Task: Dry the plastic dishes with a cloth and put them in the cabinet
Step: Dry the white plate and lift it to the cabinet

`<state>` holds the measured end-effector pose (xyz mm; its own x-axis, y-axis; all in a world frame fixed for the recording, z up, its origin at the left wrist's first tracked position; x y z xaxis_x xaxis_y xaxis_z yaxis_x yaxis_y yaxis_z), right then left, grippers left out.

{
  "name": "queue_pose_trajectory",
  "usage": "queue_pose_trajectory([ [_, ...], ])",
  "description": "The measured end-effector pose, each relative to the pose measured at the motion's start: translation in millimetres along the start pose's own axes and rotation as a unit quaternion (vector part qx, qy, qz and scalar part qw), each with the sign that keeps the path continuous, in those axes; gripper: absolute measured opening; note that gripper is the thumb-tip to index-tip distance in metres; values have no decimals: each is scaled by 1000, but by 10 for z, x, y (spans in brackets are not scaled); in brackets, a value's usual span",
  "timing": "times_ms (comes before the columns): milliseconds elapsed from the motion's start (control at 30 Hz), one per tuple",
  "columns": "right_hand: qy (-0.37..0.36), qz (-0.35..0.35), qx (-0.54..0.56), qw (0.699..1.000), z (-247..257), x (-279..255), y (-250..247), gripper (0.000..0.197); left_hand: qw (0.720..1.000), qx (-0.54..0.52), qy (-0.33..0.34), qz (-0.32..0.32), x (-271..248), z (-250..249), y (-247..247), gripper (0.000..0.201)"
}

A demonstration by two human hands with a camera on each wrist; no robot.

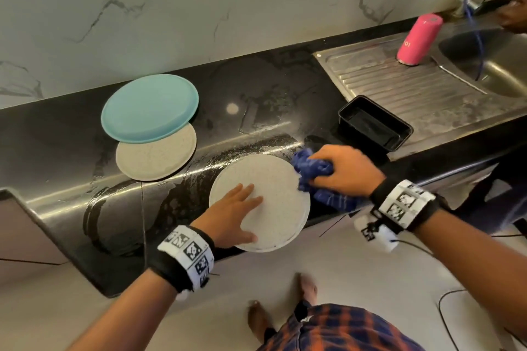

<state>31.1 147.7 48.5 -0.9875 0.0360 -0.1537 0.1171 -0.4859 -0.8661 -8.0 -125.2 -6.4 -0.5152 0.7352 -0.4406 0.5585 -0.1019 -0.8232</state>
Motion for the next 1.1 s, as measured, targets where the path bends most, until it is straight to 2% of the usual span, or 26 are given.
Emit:
queue_pose_trajectory([
  [100,36,-91,1,995,-405,124,-504,52,999,42,21,-6,-17,-195,145,97],
  [267,113,-156,-25,981,-945,450,-1172,36,995,96,7,-11,1,-505,333,106],
  [367,140,-129,-61,980,-1194,639,-1256,37,993,112,-9,-16,6,-597,372,103],
  [533,165,-47,-129,977,-1466,779,-935,40,993,109,-20,-43,-2,-606,352,86],
  [733,183,-22,-109,977,-1645,859,-723,44,990,130,-16,-49,-74,-710,383,66],
  [833,171,-13,-99,980,-1629,876,-806,53,982,160,25,-94,-135,-747,279,68],
  [933,136,-30,-88,986,-1487,867,-944,51,967,161,60,-188,-195,-791,74,66],
  [1033,60,-48,-83,994,-1167,795,-1032,45,953,110,71,-274,-251,-813,-270,61],
  [1100,-9,-30,-74,997,-904,727,-985,47,942,72,72,-321,-286,-802,-534,58],
])
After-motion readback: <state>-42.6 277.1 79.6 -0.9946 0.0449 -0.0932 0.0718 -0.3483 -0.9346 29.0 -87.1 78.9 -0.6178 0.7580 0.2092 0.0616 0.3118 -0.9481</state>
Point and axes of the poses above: each hand's wrist, its own x-axis towards the middle knuckle, its own y-axis out of the palm, z = x × y, the point moved 3 cm from there along x, towards the middle knuckle, and after that the axes turned 2 degrees about y, right-handed, at the moved point
